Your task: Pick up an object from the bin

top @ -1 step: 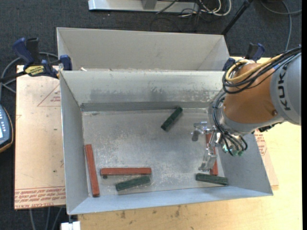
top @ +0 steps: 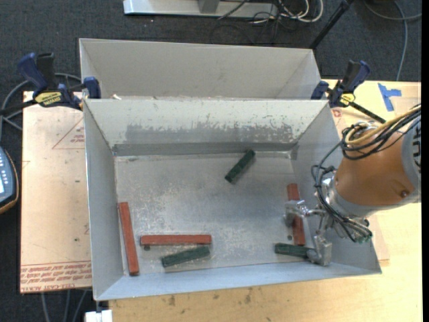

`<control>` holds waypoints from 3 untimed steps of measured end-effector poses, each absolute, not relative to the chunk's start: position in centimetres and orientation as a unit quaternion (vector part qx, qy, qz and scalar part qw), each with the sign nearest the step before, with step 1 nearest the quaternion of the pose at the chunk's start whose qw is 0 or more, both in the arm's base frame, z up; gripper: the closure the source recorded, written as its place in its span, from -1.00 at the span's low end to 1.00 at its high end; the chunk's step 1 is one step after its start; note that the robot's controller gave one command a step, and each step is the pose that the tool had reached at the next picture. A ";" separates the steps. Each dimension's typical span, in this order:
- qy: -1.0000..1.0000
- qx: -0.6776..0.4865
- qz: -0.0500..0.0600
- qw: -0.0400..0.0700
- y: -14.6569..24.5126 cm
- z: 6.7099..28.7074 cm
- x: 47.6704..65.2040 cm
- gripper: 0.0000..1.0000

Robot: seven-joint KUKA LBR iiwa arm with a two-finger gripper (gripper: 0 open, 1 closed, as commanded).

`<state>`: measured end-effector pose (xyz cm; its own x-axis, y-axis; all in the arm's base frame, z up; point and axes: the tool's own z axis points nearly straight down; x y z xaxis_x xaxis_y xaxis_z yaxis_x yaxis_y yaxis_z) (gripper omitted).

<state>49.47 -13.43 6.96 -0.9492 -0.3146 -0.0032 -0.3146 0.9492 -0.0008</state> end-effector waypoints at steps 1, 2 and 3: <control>0.909 -0.418 0.002 0.001 -13.8 10.0 49.9 -1.00; 0.804 -0.595 0.005 0.003 -14.5 11.9 52.1 -1.00; 0.650 -0.760 0.002 0.004 -12.9 7.5 53.0 -1.00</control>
Offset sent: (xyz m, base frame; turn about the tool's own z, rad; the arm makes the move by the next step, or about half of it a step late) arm 0.0040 -0.0071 0.0304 -0.5432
